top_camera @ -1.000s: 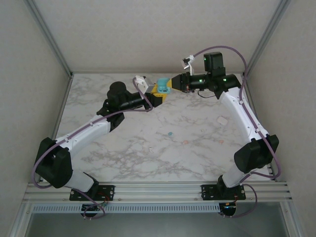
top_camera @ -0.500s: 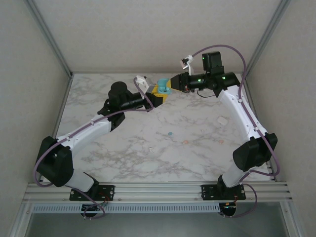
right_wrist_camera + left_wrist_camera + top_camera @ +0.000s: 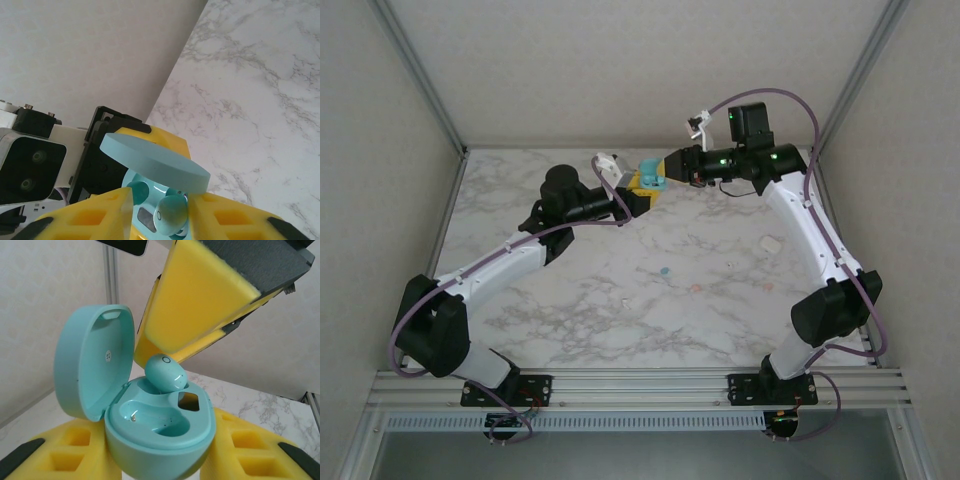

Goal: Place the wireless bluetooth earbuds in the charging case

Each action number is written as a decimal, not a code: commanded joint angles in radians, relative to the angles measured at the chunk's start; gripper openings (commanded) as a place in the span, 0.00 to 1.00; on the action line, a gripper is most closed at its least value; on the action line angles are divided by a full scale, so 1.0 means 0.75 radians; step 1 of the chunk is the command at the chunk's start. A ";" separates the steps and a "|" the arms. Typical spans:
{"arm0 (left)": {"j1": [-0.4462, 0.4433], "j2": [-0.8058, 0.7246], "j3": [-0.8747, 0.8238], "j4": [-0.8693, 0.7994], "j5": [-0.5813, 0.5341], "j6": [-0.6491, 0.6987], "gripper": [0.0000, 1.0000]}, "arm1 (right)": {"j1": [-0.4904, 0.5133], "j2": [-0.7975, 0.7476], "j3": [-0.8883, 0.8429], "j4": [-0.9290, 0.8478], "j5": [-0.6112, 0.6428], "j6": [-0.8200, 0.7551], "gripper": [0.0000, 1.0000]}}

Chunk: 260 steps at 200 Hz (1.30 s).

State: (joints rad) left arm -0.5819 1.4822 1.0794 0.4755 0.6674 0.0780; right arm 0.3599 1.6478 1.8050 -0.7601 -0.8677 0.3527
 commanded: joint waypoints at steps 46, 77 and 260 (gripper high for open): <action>-0.022 -0.023 0.048 0.044 0.013 0.021 0.24 | 0.006 -0.031 0.043 0.017 0.098 0.034 0.44; -0.022 -0.039 0.028 0.027 -0.035 0.040 0.24 | 0.003 -0.110 0.040 0.014 0.160 0.018 0.48; -0.008 -0.359 -0.217 -0.012 -0.339 0.102 0.24 | 0.077 0.180 -0.587 -0.070 0.554 -0.038 0.40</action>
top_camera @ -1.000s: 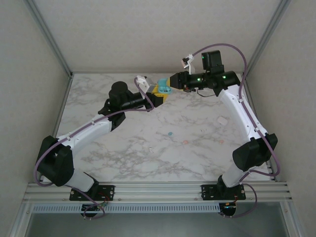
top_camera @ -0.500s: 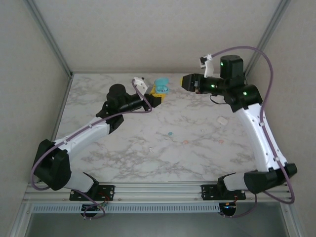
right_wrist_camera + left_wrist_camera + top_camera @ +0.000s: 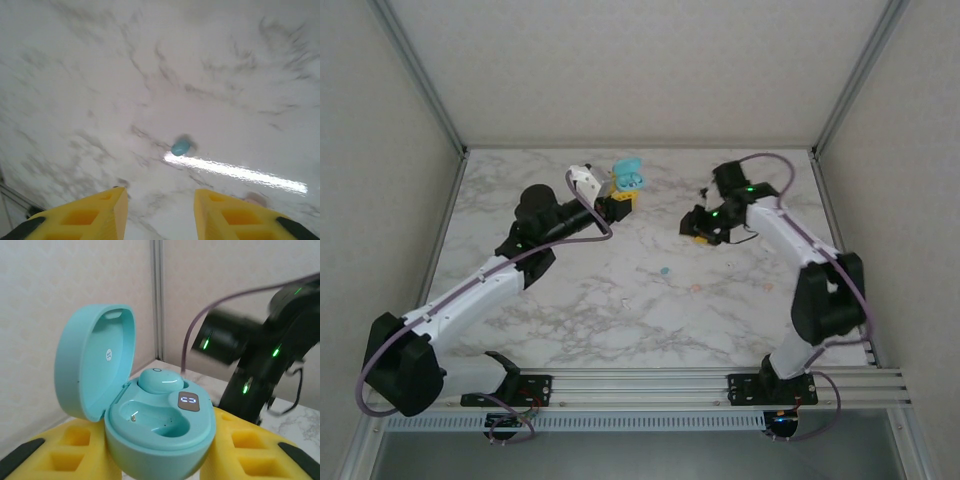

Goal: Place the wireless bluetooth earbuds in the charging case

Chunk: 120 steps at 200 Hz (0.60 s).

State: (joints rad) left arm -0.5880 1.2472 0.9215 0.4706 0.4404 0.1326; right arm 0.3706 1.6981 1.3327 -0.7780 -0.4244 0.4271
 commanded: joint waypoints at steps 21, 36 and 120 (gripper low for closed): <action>0.000 -0.064 -0.007 -0.021 -0.047 0.033 0.24 | 0.098 0.238 0.089 -0.029 -0.035 -0.211 0.41; 0.000 -0.075 -0.012 -0.028 -0.054 0.035 0.24 | 0.104 0.311 0.120 -0.021 -0.038 -0.245 0.41; -0.001 -0.059 0.008 -0.055 -0.049 0.037 0.24 | 0.158 0.514 0.215 -0.053 -0.040 -0.377 0.38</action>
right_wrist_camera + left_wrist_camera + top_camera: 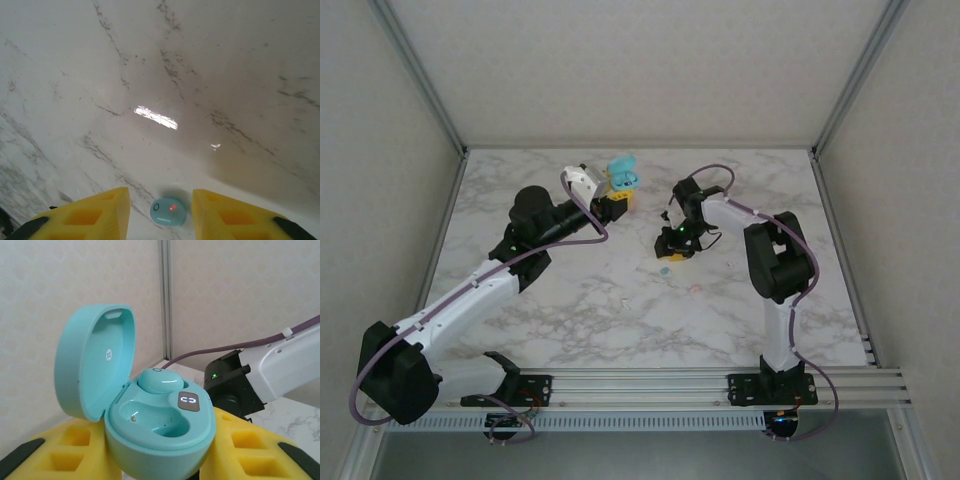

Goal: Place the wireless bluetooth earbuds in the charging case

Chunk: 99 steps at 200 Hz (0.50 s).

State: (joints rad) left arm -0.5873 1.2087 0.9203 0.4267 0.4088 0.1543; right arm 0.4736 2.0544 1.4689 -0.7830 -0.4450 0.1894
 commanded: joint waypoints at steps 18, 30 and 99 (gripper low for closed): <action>-0.002 0.004 0.018 0.006 -0.003 0.007 0.24 | 0.027 0.048 0.028 -0.055 -0.016 -0.078 0.37; -0.002 0.014 0.026 0.006 0.003 0.005 0.24 | 0.033 0.047 0.017 -0.065 -0.011 -0.093 0.37; -0.002 0.040 0.035 0.012 0.020 -0.003 0.24 | 0.054 0.005 -0.047 -0.101 -0.038 -0.133 0.34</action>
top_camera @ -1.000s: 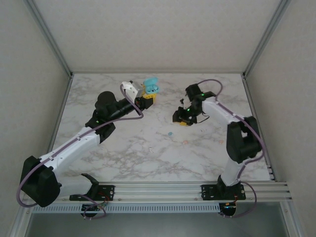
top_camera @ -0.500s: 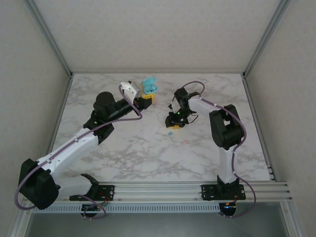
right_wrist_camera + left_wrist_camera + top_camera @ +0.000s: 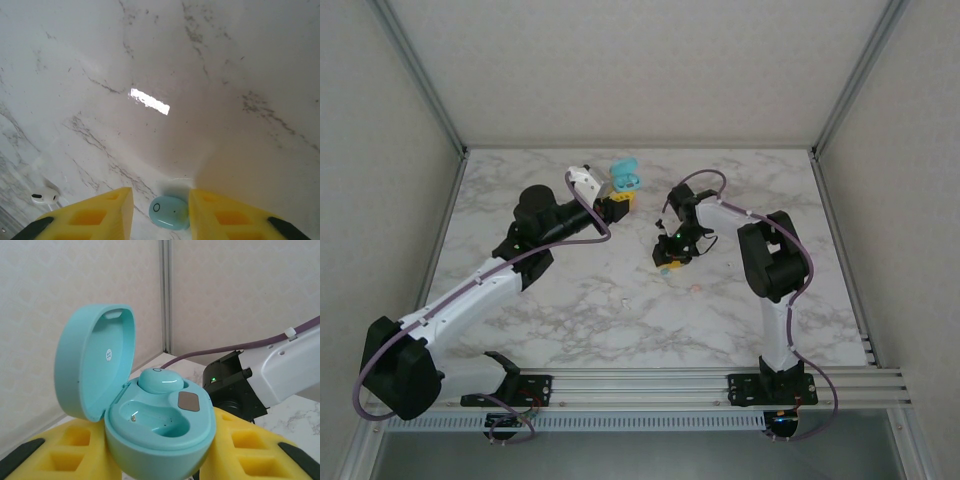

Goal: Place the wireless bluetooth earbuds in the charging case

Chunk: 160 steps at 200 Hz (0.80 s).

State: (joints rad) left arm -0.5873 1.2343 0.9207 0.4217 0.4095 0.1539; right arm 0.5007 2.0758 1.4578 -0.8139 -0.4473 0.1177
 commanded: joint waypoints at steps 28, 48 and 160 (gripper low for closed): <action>-0.002 0.003 0.033 0.014 0.016 -0.003 0.24 | 0.023 -0.047 -0.048 -0.069 -0.043 -0.040 0.34; -0.002 0.001 0.030 0.014 0.014 -0.003 0.24 | 0.025 -0.067 -0.060 -0.076 -0.058 -0.040 0.34; -0.002 0.005 0.025 0.023 0.008 -0.005 0.24 | 0.053 -0.142 -0.061 -0.127 0.007 -0.029 0.35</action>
State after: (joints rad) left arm -0.5873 1.2400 0.9207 0.4217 0.4095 0.1539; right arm 0.5270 2.0121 1.4029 -0.8761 -0.4774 0.0998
